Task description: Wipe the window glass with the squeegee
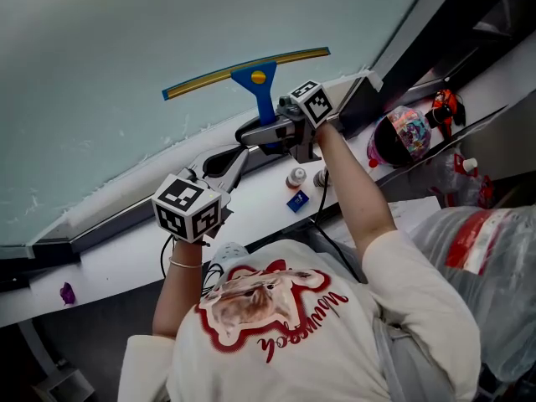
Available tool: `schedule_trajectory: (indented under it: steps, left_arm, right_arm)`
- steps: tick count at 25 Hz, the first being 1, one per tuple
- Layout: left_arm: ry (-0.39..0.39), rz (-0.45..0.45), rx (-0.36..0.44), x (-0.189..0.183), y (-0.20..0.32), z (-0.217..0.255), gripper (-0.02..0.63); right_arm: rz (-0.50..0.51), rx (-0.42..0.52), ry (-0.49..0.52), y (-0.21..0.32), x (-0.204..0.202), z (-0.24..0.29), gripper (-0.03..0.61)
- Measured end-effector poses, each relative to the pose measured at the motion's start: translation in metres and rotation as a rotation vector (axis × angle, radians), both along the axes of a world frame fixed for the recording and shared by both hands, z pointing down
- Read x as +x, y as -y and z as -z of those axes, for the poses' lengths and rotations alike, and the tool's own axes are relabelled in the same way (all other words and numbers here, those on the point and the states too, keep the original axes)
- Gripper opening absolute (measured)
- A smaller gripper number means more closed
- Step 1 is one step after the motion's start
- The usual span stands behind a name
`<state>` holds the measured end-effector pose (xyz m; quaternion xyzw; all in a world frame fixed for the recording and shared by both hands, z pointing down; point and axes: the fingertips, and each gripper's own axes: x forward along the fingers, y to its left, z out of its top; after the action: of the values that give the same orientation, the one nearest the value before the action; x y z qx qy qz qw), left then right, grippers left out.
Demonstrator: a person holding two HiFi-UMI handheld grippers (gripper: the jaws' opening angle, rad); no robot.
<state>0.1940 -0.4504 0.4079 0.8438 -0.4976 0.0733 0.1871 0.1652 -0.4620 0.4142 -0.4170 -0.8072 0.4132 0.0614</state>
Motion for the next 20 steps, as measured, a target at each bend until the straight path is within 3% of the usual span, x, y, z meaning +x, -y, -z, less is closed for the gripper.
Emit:
schedule_trajectory:
  steps: [20]
  left_arm:
    - [-0.009, -0.033, -0.102, 0.006, -0.003, -0.044, 0.006]
  right_arm:
    - [-0.007, -0.060, -0.094, -0.004, 0.007, -0.045, 0.075]
